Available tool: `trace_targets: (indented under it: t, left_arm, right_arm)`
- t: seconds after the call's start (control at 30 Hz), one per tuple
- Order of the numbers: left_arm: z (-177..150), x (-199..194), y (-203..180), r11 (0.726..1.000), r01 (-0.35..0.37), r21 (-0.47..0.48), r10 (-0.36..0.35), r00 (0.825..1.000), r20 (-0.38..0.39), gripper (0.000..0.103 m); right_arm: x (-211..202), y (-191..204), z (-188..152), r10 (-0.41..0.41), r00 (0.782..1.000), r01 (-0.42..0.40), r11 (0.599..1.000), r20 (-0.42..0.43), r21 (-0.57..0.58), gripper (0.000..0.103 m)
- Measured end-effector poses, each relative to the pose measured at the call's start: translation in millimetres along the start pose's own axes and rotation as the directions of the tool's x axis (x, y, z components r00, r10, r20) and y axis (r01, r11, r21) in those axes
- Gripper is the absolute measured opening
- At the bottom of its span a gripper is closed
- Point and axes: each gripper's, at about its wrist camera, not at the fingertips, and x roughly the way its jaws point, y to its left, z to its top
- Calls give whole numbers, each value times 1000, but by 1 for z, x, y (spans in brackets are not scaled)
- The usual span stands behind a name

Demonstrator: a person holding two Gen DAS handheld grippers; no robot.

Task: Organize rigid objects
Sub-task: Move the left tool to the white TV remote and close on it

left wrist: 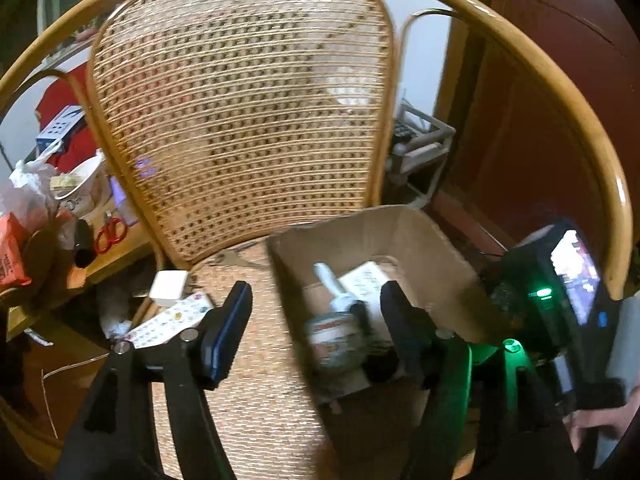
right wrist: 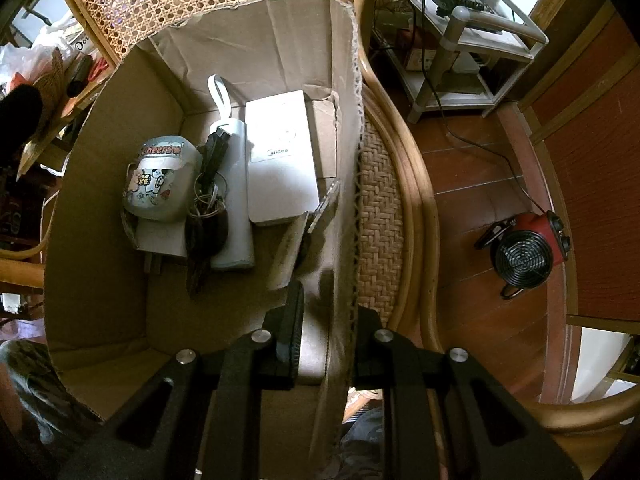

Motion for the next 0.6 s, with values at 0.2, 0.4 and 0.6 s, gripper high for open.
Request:
trace_targets:
  t: [0.2, 0.4, 0.6]
  left_arm:
    - [-15, 16, 60, 996, -77, -46, 76, 997, -30, 70]
    - [-41, 50, 123, 986, -127, -108, 115, 987, -115, 70]
    - [-62, 88, 149, 986, -129, -109, 105, 974, -201, 70]
  right_arm:
    - [-1, 0, 0, -4, 1000, 4, 1000, 0, -10, 20]
    - [-2, 1, -1, -8, 1000, 8, 1000, 2, -19, 20]
    - [-2, 1, 0, -15, 1000, 15, 999, 2, -30, 20]
